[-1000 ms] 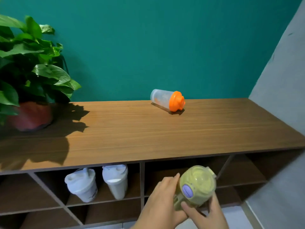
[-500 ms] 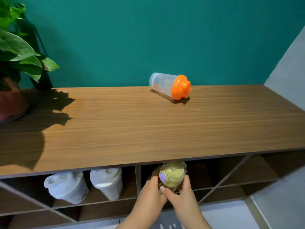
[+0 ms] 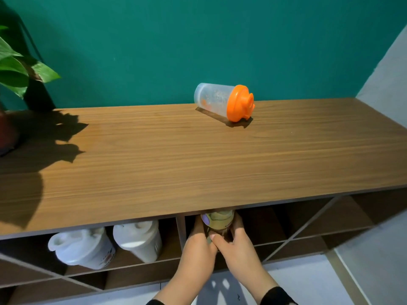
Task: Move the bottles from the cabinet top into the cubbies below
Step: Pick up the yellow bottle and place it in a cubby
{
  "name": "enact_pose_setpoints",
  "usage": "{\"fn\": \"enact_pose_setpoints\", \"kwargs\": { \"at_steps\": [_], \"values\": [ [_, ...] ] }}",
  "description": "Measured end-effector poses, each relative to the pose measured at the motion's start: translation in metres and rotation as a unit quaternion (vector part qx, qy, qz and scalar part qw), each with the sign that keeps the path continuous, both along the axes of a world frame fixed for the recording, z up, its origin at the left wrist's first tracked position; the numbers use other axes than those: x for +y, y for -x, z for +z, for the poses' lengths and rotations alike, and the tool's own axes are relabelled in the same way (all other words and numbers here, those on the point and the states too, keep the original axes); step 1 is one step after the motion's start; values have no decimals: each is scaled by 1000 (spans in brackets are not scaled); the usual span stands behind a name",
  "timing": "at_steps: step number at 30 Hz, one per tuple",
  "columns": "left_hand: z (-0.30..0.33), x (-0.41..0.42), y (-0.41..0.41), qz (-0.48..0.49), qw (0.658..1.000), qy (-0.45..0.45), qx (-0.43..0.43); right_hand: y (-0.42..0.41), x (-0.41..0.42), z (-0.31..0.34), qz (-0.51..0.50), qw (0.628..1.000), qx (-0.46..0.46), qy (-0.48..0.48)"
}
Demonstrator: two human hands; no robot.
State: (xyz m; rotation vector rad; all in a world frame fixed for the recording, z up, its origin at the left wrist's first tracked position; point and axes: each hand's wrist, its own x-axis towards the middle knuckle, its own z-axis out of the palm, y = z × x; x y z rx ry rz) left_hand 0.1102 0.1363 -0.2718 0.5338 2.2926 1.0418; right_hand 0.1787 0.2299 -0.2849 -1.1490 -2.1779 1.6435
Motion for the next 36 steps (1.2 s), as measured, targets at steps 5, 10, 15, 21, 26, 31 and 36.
{"fn": "enact_pose_setpoints", "kwargs": {
  "at_steps": [5, 10, 15, 21, 26, 31, 36],
  "values": [
    [8, -1, -6, 0, 1000, 1, -14, 0, -1, 1, -4, 1000, -19, 1],
    [11, -4, -9, -9, 999, 30, -22, -3, -2, 5, 6, 997, -73, -4],
    [26, -12, -18, -22, 999, 41, -28, -6, -6, 13, 19, 995, -95, -24],
    [69, -45, -38, -20, 999, -23, -22, -35, -21, 45, 7, 991, -121, -48],
    [126, -70, -44, -45, 981, -140, 124, -73, -32, 127, 12, 976, 81, -203],
    [160, -29, 36, -9, 950, -190, 247, -33, 23, 165, -10, 947, 160, -279],
    [152, 16, 120, -63, 955, -18, 289, 38, 101, 154, -53, 971, 58, -224]
  ]
}}
